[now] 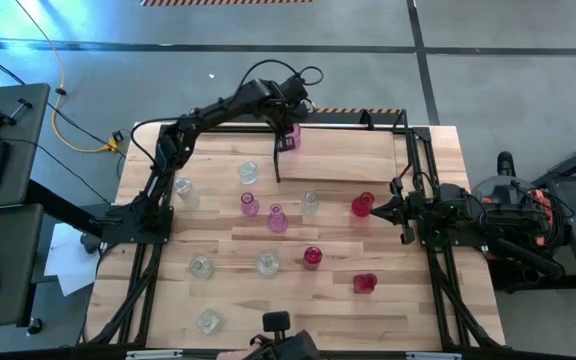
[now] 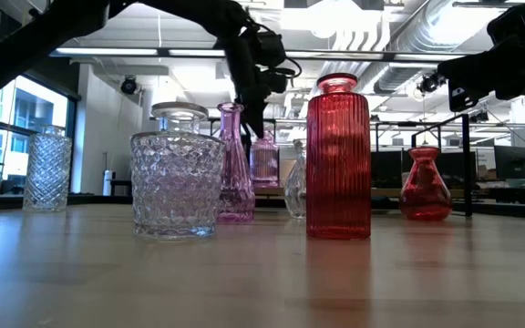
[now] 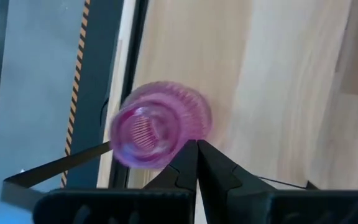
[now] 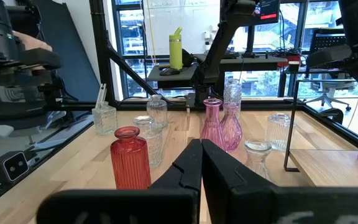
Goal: Sort vases onto shelf
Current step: Put the violet vase on the shelf
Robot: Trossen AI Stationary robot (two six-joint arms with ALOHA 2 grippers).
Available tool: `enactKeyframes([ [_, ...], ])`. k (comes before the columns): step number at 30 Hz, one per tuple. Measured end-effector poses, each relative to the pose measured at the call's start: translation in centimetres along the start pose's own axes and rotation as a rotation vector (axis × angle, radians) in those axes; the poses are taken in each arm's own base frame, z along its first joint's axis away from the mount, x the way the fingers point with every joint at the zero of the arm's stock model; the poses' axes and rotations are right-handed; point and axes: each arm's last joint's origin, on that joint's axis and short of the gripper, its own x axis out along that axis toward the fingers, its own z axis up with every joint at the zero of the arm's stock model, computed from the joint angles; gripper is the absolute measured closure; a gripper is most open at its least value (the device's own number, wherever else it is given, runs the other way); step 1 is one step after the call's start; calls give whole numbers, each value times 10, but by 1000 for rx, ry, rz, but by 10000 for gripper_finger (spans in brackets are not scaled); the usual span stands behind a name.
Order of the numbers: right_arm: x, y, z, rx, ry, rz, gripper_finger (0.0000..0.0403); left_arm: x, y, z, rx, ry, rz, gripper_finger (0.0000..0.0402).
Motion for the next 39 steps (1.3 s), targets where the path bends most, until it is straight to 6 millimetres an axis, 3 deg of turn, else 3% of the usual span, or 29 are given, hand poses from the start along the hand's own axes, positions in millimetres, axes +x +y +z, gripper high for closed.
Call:
enactKeyframes([
  [23, 0, 0, 0, 0, 0, 0, 402, -4, -53, 19, 146, -32, -86, 401],
  [39, 0, 0, 0, 0, 0, 0, 402, -3, -42, 16, 130, -30, -78, 401],
])
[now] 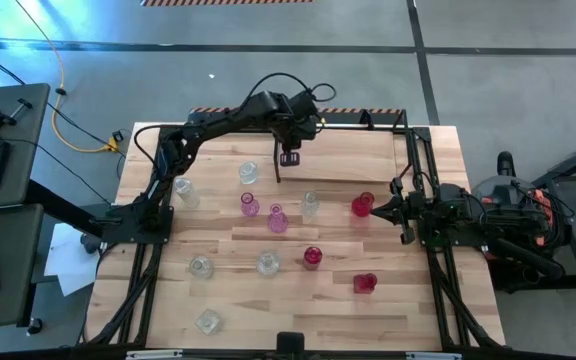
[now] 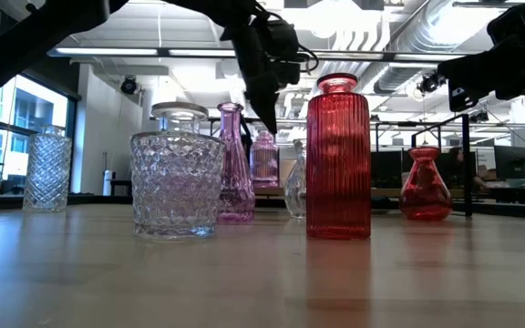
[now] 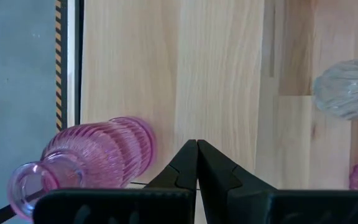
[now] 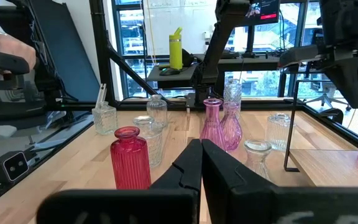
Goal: Sort vases onto shelf
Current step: Put the violet vase on the shelf
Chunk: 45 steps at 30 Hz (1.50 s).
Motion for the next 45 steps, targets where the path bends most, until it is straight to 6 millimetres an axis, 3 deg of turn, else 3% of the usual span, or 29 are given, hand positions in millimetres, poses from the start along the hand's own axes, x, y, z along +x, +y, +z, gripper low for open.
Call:
enactKeyframes([
  [22, 0, 0, 0, 0, 0, 0, 402, 0, 0, 3, 17, -34, -10, 401],
  [33, 0, 0, 0, 0, 0, 0, 402, 0, -4, 7, -88, -58, -9, 401],
  [45, 0, 0, 0, 0, 1, 0, 402, 22, 19, 2, -181, -56, 25, 401],
])
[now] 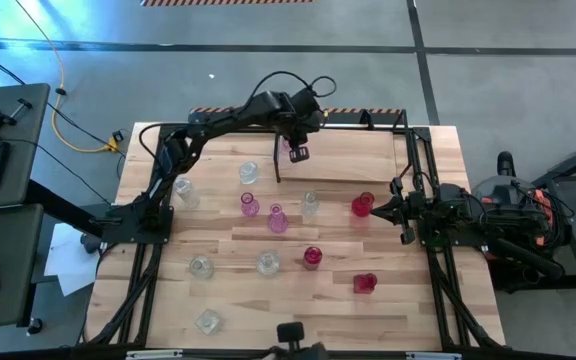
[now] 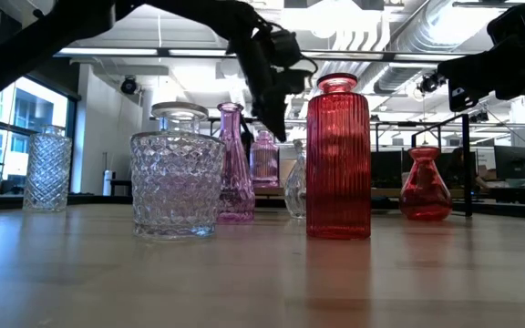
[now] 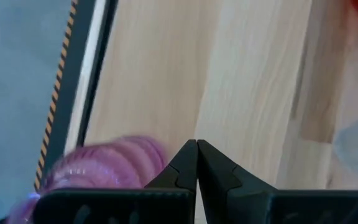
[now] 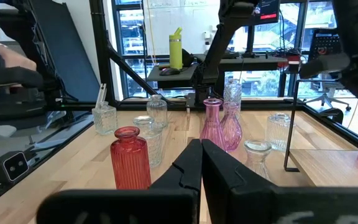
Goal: Sort vases onto shelf
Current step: Put the violet vase on the shelf
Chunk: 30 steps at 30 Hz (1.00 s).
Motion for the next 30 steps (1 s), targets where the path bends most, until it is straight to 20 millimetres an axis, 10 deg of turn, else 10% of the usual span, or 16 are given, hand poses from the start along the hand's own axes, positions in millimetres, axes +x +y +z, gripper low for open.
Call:
enactKeyframes([
  [30, 0, 0, 0, 0, 0, 0, 402, 4, 6, -6, 100, 86, 92, 402],
])
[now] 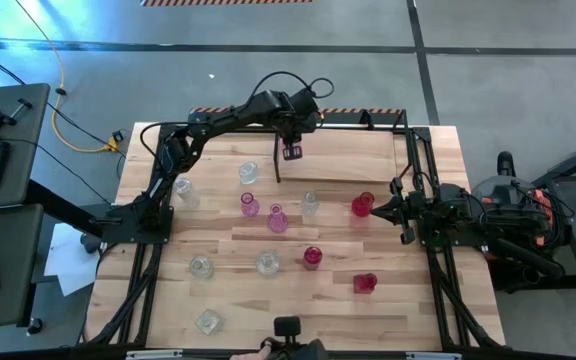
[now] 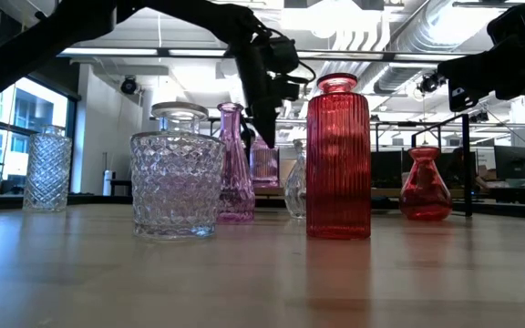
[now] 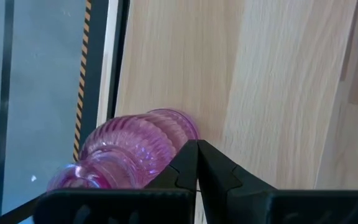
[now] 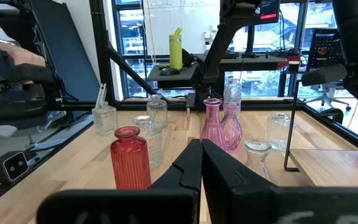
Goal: Sort vases onto shelf
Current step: Put the violet vase on the shelf
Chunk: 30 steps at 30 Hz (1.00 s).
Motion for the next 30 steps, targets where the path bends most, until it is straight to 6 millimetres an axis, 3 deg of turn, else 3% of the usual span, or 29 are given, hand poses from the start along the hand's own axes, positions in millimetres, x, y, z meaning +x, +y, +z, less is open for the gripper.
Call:
enactKeyframes([
  [30, 0, 0, 0, 0, 0, 0, 402, 0, 1, 2, -11, -8, 49, 401],
])
